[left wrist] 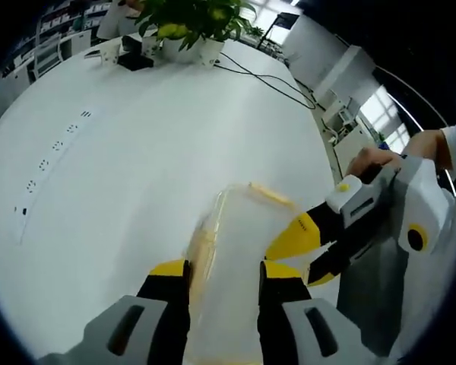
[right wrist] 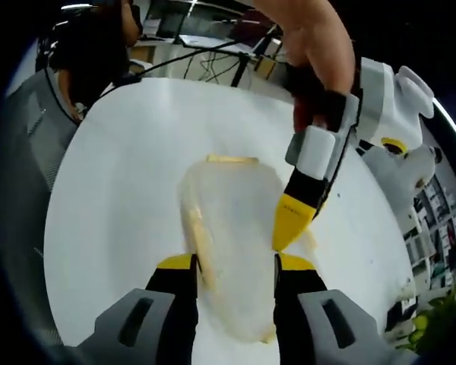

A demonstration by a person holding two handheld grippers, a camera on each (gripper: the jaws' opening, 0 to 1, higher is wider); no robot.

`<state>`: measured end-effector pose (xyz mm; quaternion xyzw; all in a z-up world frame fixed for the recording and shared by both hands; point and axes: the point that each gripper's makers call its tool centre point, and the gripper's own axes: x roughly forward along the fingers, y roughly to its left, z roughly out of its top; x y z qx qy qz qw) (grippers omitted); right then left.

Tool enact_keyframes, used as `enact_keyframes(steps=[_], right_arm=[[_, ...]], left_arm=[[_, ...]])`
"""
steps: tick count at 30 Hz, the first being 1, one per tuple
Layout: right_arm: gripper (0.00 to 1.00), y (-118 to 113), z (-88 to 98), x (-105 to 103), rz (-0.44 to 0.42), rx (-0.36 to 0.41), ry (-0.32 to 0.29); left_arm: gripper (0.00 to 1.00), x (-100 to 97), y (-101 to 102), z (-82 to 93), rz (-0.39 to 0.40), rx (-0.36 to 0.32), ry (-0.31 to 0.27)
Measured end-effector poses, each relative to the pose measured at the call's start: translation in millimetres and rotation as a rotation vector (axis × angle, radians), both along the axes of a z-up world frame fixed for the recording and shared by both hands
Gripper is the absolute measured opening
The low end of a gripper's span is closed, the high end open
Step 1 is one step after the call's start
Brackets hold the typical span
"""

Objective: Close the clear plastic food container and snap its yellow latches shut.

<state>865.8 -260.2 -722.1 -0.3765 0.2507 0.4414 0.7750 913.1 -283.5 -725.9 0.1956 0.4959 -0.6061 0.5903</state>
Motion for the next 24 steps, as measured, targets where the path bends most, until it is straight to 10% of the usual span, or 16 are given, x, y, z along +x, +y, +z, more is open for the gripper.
enact_keyframes(steps=[24], right_arm=[[0.38,-1,-4.8,-1,-0.003,-0.007,-0.023]], left_arm=[[0.29,25.7,-1,-1.6,0.003,-0.022,-0.041]])
